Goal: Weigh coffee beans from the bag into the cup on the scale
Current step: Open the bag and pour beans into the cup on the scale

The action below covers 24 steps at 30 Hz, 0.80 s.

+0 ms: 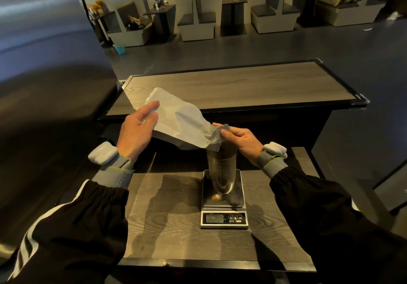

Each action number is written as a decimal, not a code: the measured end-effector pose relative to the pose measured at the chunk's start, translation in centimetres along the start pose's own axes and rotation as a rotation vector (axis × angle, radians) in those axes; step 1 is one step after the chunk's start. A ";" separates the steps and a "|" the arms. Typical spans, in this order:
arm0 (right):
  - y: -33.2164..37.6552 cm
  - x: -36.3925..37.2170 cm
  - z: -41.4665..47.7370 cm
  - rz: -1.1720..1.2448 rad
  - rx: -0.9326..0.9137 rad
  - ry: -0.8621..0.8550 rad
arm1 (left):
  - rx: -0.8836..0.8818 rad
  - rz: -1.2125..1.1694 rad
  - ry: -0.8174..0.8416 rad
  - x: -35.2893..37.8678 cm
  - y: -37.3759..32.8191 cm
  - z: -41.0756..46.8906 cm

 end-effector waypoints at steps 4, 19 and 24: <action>-0.3 -0.1 -0.2 0.017 -0.002 0.000 | 0.003 -0.013 0.002 0.0 -0.3 0.0; -0.4 -0.2 -0.2 0.015 0.001 0.015 | 0.039 -0.016 0.012 0.2 -2.6 -0.3; -0.1 -0.1 -0.4 0.035 0.004 0.015 | 0.046 -0.008 0.000 0.0 -3.1 -0.1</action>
Point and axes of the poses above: each hand's wrist, its own z-axis towards the middle knuckle, its own x-axis out of the palm, y = z × x, the point moved 9 cm from there along z, towards the middle knuckle, and after that the axes turned 10 degrees about -y, right-handed, at the moved point
